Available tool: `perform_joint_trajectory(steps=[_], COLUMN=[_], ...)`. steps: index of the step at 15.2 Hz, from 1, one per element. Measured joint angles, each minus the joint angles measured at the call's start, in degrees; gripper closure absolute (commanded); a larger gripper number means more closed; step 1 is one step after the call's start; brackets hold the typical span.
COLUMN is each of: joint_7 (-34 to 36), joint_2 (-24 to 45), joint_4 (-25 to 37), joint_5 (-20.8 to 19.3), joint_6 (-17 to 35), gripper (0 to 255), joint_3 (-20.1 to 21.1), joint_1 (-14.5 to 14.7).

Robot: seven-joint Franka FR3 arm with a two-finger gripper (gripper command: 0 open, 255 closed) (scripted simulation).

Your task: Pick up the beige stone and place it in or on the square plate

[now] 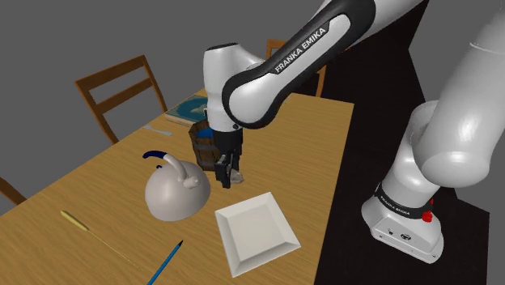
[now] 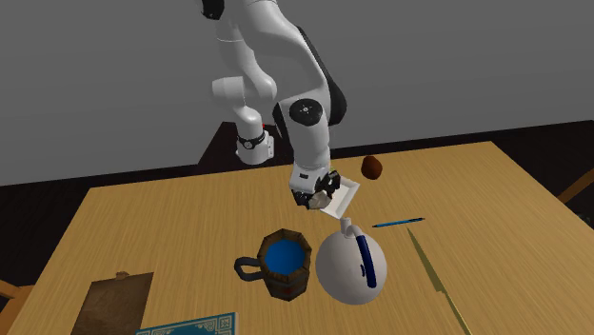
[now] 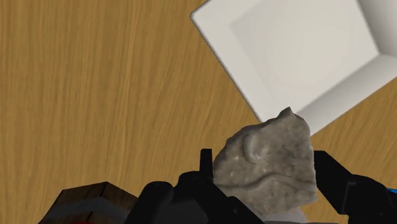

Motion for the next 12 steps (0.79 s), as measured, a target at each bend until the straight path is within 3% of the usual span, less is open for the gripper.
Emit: perform_joint_trajectory(steps=[9, 12], joint_7=[6.40, 7.16], joint_2=[-10.33, -9.15], joint_4=[-11.32, -12.50], joint_5=[6.95, 7.33], joint_6=[2.88, 5.37], gripper=[255, 255], joint_3=[5.79, 6.74], joint_1=[6.47, 7.01])
